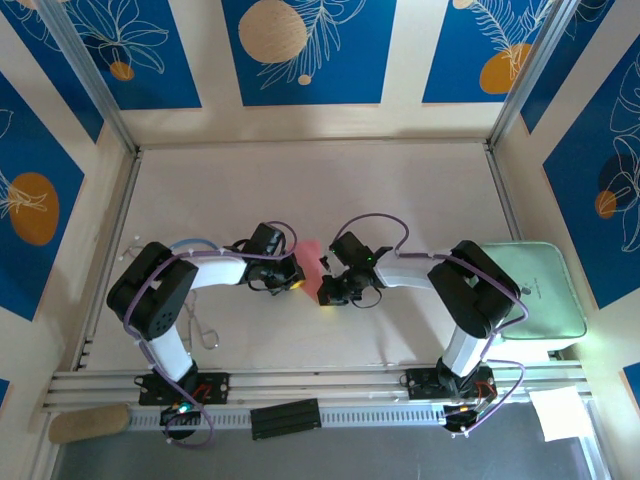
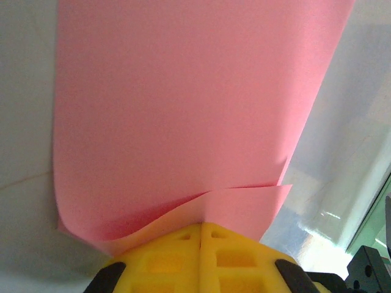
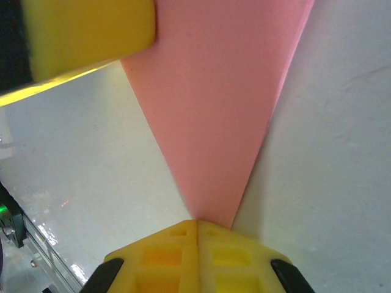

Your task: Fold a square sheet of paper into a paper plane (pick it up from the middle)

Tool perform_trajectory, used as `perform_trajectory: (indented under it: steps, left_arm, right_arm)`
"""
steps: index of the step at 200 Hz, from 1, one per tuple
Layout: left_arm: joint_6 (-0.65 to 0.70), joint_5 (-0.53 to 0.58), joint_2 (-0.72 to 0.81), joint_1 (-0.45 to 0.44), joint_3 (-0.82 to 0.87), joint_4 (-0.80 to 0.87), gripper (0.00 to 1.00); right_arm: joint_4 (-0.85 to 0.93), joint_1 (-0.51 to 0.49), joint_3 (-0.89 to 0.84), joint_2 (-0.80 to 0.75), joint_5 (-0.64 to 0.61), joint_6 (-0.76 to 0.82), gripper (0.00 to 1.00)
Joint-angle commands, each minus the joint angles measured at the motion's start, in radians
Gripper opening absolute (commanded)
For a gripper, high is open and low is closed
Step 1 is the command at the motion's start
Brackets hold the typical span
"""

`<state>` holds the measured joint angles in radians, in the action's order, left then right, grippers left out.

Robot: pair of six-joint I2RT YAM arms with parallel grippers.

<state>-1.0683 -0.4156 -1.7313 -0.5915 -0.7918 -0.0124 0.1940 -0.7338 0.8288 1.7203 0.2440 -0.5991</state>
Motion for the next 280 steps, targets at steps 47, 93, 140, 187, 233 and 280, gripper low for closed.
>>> perform_trajectory:
  steps: [47,93,140,187,233,280]
  left_arm:
    - [0.008,0.049,-0.044,-0.005,0.023,0.059,0.05]
    - [0.006,0.034,-0.039,-0.005,0.016,0.048,0.05]
    - [0.007,0.023,-0.030,-0.004,0.016,0.032,0.06]
    - [0.027,0.001,0.003,-0.005,0.014,-0.015,0.06]
    - [0.064,-0.007,0.076,-0.016,0.041,-0.063,0.07]
    - [0.093,-0.048,0.062,-0.040,0.052,-0.079,0.04]
  right_arm:
    - [0.079,0.003,0.037,-0.108,-0.018,0.004,0.06]
    - [0.055,0.002,0.103,-0.019,-0.021,0.001,0.05]
    - [0.051,-0.004,0.145,0.060,-0.020,0.005,0.05]
    - [0.067,-0.009,0.132,0.099,-0.037,0.012,0.05]
    - [0.120,-0.014,0.128,0.118,-0.090,0.021,0.03]
    - [0.136,-0.013,0.135,0.125,-0.102,0.021,0.02]
